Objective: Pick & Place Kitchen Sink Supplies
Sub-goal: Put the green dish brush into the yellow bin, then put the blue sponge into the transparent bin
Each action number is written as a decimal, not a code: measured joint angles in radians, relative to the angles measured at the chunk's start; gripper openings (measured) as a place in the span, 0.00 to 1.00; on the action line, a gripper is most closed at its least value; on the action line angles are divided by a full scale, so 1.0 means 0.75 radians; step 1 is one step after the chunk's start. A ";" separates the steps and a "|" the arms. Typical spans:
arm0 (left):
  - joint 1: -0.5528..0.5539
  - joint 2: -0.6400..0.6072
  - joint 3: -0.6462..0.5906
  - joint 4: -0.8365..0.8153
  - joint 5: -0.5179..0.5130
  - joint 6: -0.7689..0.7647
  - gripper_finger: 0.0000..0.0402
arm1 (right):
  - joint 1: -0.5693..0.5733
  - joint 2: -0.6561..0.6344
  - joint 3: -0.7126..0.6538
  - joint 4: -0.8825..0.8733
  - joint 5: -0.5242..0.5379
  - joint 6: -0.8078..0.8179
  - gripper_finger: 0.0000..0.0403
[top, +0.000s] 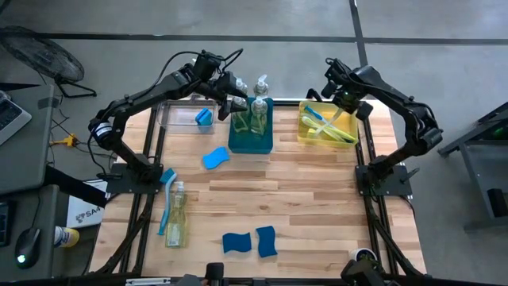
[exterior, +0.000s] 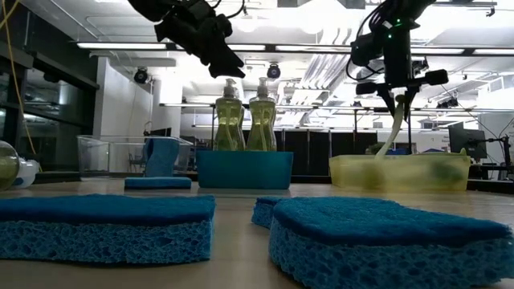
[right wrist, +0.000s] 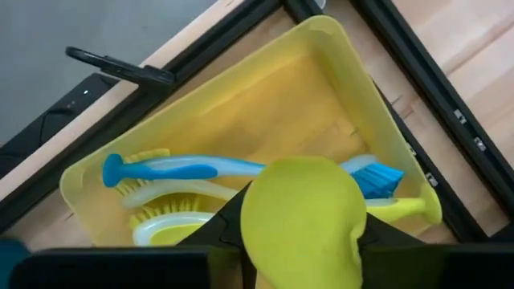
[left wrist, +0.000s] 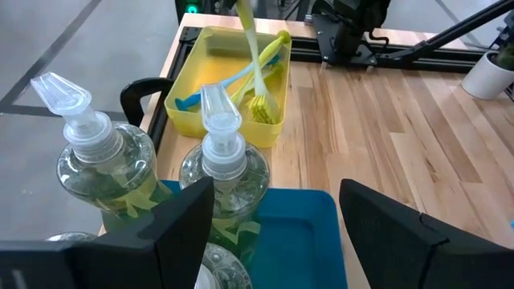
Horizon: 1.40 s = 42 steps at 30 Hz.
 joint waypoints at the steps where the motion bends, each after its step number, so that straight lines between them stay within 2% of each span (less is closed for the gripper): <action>1: 0.000 0.000 0.000 0.000 -0.001 0.000 0.66 | 0.000 0.000 0.000 -0.002 0.000 -0.001 0.23; 10: 0.000 0.000 0.000 0.001 -0.002 0.000 0.66 | 0.000 0.000 0.000 -0.004 0.002 -0.013 0.40; 16: 0.000 0.000 0.000 0.000 -0.004 0.000 0.66 | -0.003 -0.007 -0.001 0.024 0.048 -0.148 0.49; 23: 0.000 0.000 0.000 -0.012 -0.003 0.000 0.66 | -0.006 -0.018 -0.001 0.058 0.049 -0.432 0.49; 29: 0.000 0.000 0.000 -0.012 -0.011 -0.007 0.66 | 0.068 -0.029 -0.002 0.183 0.001 -0.680 0.48; 35: 0.000 -0.001 0.000 -0.014 -0.022 -0.069 0.66 | 0.170 -0.107 -0.002 0.335 0.045 -0.772 0.48; 42: -0.001 -0.027 0.001 -0.057 -0.063 -0.106 0.66 | 0.295 -0.210 -0.002 0.405 0.066 -0.837 0.48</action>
